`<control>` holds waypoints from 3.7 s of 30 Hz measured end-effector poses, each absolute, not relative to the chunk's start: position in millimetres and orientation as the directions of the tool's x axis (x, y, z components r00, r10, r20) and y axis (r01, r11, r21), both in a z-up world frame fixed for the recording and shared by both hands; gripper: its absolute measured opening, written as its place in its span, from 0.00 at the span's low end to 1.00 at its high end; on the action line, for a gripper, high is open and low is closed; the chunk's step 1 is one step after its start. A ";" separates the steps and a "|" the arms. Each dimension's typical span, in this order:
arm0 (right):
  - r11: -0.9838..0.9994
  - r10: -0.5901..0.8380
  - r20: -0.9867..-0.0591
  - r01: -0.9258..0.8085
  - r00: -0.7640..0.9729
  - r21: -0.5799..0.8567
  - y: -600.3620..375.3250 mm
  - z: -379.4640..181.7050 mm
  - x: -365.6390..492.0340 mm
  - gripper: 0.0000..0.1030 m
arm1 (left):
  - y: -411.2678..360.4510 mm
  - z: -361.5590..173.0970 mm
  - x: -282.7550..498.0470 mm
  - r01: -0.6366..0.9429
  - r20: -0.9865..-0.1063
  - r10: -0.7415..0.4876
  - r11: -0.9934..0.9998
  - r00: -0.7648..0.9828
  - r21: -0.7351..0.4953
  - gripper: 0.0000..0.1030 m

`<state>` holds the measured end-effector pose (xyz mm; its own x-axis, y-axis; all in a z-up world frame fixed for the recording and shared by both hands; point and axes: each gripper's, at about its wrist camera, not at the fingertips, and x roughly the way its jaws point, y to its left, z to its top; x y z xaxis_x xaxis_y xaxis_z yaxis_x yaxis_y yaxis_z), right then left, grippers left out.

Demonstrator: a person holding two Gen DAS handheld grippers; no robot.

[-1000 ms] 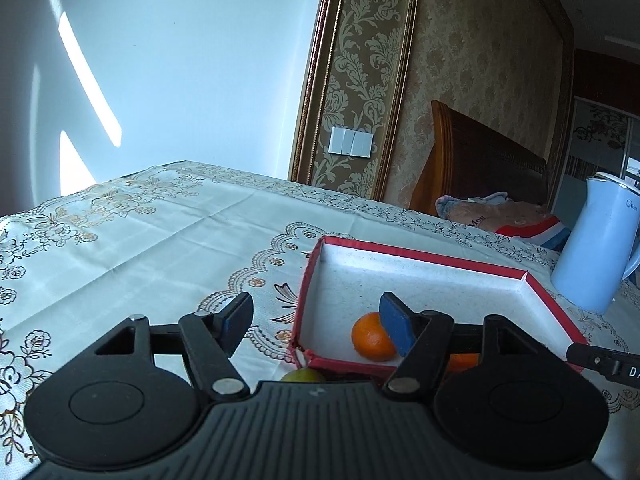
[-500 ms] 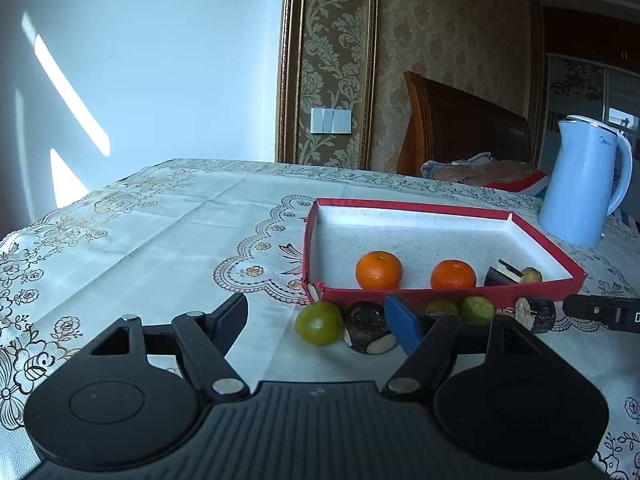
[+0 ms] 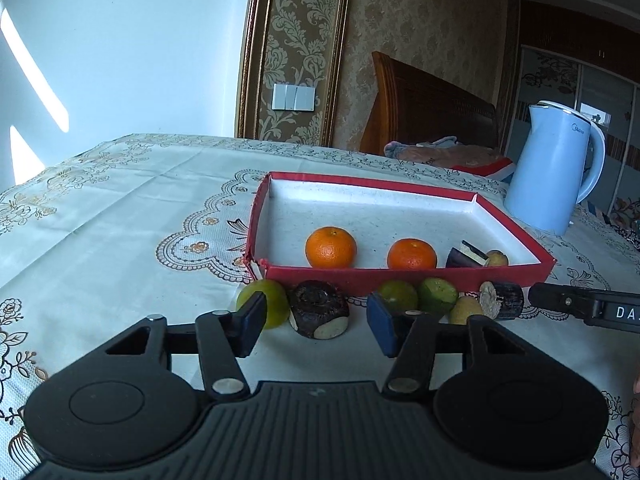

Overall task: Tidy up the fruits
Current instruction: 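Move left tool to the dark round fruit while right tool approaches a black cylinder, then close left tool on the dark round fruit while right tool grasps the black cylinder, then lift and carry the dark fruit with left tool while right tool carries the cylinder into the tray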

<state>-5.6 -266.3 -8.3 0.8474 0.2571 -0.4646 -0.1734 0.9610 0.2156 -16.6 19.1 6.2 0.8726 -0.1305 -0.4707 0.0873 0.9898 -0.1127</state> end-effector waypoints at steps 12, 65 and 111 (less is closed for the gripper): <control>0.957 0.272 -0.465 -0.184 0.843 0.225 -266.8 -9.0 -5.0 0.60 | 7.3 -2.6 -2.9 0.101 -0.556 -0.138 0.990 0.819 -0.097 0.41; 0.969 0.248 -0.519 -0.200 0.818 0.148 -226.5 -6.4 9.3 0.31 | -19.4 -3.1 14.4 -0.020 -0.567 -0.002 0.999 0.824 -0.032 0.37; 0.978 0.208 -0.472 -0.184 0.857 0.098 -214.8 -5.0 -13.5 0.31 | -57.1 10.2 -13.1 -0.042 -0.451 0.030 0.999 0.892 -0.017 0.37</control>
